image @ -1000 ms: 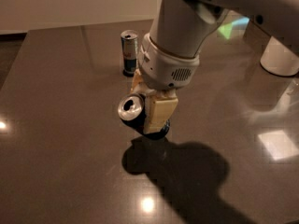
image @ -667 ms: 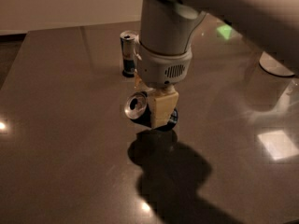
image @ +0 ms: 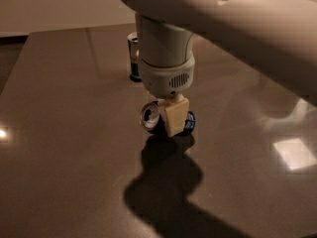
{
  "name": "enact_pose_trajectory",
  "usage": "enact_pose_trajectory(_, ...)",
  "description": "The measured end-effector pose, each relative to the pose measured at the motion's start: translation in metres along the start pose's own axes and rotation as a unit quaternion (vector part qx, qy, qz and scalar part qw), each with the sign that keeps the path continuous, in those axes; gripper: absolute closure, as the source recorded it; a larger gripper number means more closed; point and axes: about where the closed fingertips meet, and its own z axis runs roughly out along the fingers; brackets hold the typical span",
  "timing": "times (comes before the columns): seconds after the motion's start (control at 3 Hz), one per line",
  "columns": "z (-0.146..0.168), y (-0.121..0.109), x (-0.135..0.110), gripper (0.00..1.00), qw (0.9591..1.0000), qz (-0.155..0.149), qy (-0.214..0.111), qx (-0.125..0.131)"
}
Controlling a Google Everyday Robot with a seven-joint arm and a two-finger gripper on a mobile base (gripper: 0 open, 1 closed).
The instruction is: Knock pepsi can over
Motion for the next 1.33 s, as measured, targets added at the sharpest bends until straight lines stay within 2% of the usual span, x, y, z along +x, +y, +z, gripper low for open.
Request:
enact_pose_trajectory(0.33,0.0118,0.0011,0.0020,0.59,0.9998,-0.008,0.017,-0.012)
enact_pose_trajectory(0.67,0.0177,0.0034,0.0032,0.36,0.9996,-0.013,0.023,-0.012)
enact_pose_trajectory(1.0,0.0161,-0.0012,0.0012,0.04,0.9997,-0.014,0.021,0.002)
enact_pose_trajectory(1.33,0.0150,-0.0035,0.0002,0.00,0.9997,-0.014,0.020,0.009)
